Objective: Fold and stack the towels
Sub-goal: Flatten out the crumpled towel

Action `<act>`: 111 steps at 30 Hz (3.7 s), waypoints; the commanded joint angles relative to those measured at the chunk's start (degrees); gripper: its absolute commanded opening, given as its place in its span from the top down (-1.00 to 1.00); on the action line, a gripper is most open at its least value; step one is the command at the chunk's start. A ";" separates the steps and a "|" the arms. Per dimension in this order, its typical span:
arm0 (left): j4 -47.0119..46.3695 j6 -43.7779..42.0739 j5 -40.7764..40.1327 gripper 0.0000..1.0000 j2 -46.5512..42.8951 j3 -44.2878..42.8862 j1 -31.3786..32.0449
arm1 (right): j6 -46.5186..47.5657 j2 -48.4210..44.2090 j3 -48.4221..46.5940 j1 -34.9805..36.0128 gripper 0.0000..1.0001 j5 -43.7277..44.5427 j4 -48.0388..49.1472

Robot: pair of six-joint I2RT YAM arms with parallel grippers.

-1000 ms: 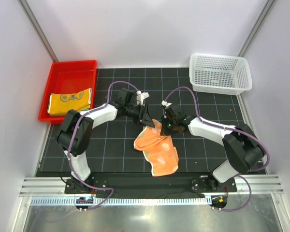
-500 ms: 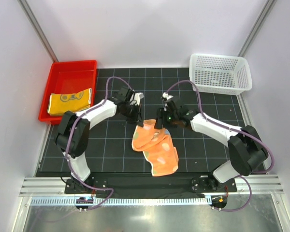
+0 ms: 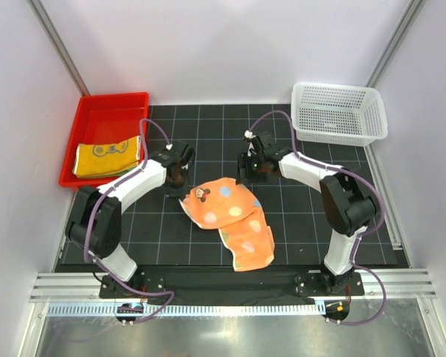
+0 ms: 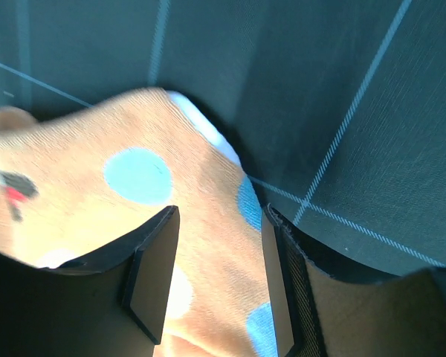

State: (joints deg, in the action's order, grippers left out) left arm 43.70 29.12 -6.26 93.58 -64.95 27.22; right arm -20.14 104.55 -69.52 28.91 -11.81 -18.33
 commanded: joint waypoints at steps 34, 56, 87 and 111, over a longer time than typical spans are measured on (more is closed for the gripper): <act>-14.17 6.04 19.53 1.00 1.25 4.66 5.74 | -7.05 -35.04 19.97 2.48 0.14 8.21 -18.59; -14.08 3.92 19.71 1.00 1.78 4.57 5.74 | 22.42 11.81 -13.89 -5.35 0.10 -8.85 -8.91; -10.93 2.88 14.97 1.00 4.85 -3.41 5.47 | 14.88 0.76 -2.91 -5.35 0.98 -7.26 -4.09; -8.45 -2.16 29.36 1.00 -25.89 -28.58 5.64 | 3.45 -56.72 -6.61 -3.77 0.98 0.05 -2.95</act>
State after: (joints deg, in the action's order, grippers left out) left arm 37.78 23.57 15.31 72.16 -93.91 31.05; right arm -13.15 54.00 -76.40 24.82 -9.15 -23.14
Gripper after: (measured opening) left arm 0.049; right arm 0.064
